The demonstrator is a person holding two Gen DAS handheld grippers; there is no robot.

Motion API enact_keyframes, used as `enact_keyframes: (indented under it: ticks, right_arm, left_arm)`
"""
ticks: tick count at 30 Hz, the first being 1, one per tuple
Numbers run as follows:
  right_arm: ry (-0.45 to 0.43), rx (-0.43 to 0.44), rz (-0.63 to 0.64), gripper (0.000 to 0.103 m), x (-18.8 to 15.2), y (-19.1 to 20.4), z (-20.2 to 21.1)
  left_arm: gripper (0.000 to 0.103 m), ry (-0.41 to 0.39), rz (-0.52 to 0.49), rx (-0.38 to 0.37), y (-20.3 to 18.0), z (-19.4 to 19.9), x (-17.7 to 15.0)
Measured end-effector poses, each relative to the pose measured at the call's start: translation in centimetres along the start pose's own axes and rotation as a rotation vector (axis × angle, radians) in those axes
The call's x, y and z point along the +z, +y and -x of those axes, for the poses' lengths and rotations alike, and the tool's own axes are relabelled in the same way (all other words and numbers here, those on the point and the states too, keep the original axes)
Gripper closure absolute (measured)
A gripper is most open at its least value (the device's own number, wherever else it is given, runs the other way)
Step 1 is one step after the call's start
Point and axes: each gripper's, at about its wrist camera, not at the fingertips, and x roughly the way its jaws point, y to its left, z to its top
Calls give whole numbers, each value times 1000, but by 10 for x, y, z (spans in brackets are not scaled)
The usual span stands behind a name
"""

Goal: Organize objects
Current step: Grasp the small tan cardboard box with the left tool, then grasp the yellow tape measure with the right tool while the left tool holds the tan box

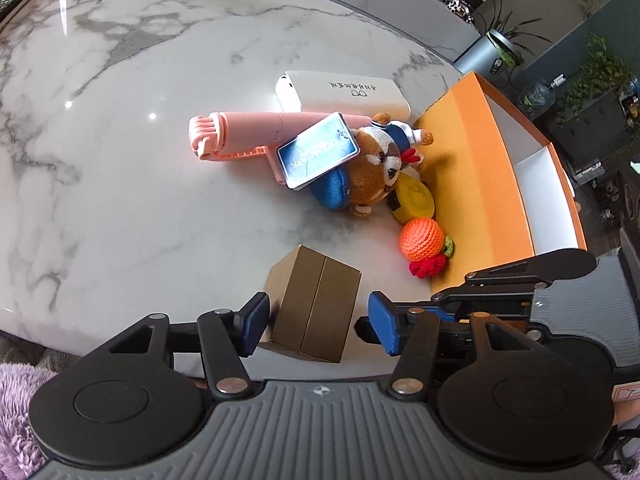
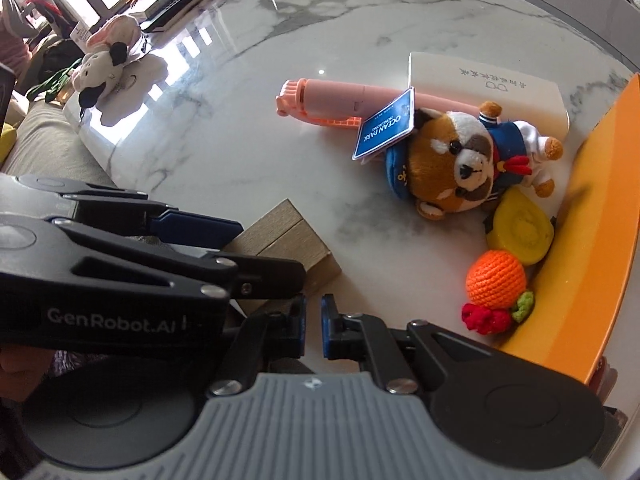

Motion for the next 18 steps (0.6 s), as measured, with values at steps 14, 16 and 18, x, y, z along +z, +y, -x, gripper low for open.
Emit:
enact_keyframes:
  ticks: [14, 16, 18]
  right_arm:
    - [9, -133, 178, 86, 1, -28, 40]
    - [10, -161, 204, 80, 7, -32, 42]
    - [13, -188, 222, 78, 15, -39, 42]
  left_arm:
    - [50, 32, -255, 145, -28, -16, -3]
    - [50, 5, -247, 156, -26, -14, -1]
    - [50, -17, -233, 155, -24, -12, 3]
